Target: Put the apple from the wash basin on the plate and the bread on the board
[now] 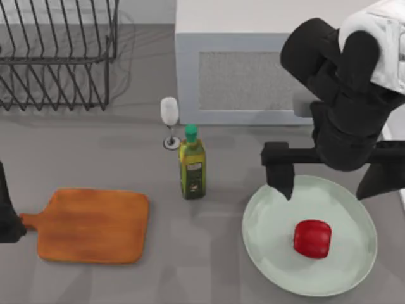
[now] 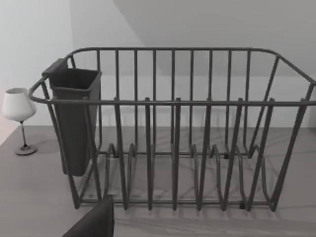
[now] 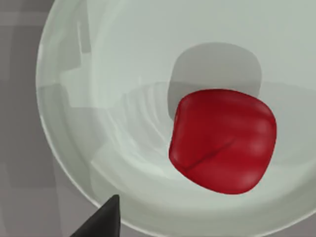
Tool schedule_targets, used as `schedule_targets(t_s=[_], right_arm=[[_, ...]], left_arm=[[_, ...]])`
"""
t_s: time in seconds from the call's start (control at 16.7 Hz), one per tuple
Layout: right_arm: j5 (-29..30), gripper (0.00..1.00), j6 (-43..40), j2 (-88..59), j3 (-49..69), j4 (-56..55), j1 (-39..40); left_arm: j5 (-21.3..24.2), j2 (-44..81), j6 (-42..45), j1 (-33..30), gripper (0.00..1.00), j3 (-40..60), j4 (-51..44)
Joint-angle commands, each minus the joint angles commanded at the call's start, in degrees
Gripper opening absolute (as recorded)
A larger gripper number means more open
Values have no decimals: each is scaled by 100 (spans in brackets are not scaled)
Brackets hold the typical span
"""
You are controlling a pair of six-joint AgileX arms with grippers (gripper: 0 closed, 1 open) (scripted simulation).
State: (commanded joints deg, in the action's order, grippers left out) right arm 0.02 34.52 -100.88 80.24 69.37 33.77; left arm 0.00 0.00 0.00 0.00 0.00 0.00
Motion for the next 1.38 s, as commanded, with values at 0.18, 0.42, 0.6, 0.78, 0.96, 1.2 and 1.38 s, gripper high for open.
schedule_targets(t_s=[0.18, 0.42, 0.6, 0.78, 0.96, 1.2, 1.38], right_arm=[[0, 100, -14, 35, -32, -27, -22], [0, 100, -208, 593, -485, -418, -211], [0, 100, -477, 1391, -1110, -959, -474], [0, 100, -824, 2405, -1916, -1656, -813], [-1, 100, -1235, 3605, -2870, -2480, -1213], [-1, 100, -1856, 5421, -4314, -3729, -1819], [-1, 100, -2329, 6805, -5414, -4680, -2281]], left_arm=[[0, 0, 0, 0, 100, 0, 0], [0, 0, 0, 0, 100, 0, 0], [0, 0, 0, 0, 100, 0, 0], [0, 0, 0, 0, 100, 0, 0], [0, 0, 0, 0, 100, 0, 0], [0, 0, 0, 0, 100, 0, 0], [0, 0, 0, 0, 100, 0, 0]])
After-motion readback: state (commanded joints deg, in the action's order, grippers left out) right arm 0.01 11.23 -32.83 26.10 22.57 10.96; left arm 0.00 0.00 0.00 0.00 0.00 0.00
